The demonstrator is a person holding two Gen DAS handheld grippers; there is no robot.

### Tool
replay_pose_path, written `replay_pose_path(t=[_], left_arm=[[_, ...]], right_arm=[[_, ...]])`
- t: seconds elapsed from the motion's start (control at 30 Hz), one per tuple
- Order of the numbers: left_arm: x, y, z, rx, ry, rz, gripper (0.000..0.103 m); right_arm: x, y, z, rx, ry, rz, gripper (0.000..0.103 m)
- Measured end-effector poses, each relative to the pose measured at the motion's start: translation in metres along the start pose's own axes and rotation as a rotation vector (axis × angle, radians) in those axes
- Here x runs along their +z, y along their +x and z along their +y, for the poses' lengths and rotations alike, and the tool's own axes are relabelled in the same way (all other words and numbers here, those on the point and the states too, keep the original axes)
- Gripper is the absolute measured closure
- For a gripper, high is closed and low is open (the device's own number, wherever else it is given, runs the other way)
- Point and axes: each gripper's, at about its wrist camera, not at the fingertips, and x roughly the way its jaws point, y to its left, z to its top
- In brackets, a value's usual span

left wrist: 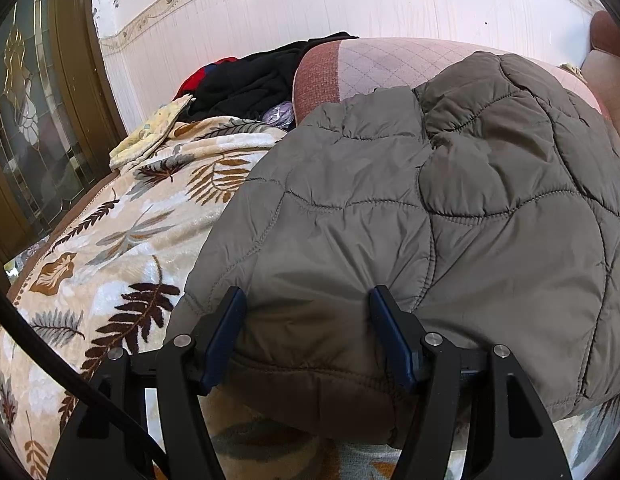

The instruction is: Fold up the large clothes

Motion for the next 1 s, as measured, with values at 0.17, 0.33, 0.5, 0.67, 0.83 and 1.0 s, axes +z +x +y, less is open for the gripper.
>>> replay_pose_path(t=[0.17, 0.33, 0.5, 0.67, 0.83, 1.0], left_arm=[[0.0, 0.0, 0.001, -0.005, -0.004, 0.002, 0.039], [0.014, -0.02, 0.03, -0.023, -0.124, -0.067, 0.041], [0.021, -0.008, 0.068, 0.078, -0.201, -0.046, 0.041], [0.012, 0.032, 0.073, 0.096, -0.203, 0.088, 0.039], [0.012, 0.029, 0.084, 0.059, -0.253, 0.092, 0.04], [0.014, 0.024, 0.128, -0.069, -0.467, 0.126, 0.036]], right_arm=[[0.0, -0.007, 0.003, -0.017, -0.024, -0.03, 0.06], [0.005, -0.027, -0.003, -0.004, 0.008, -0.106, 0.06], [0.011, -0.038, -0.011, -0.083, 0.023, -0.164, 0.058], [0.009, -0.016, -0.018, -0.134, 0.033, -0.066, 0.057], [0.009, -0.011, -0.033, -0.091, 0.095, -0.026, 0.053], [0.013, -0.026, -0.043, -0.076, 0.146, -0.06, 0.046]])
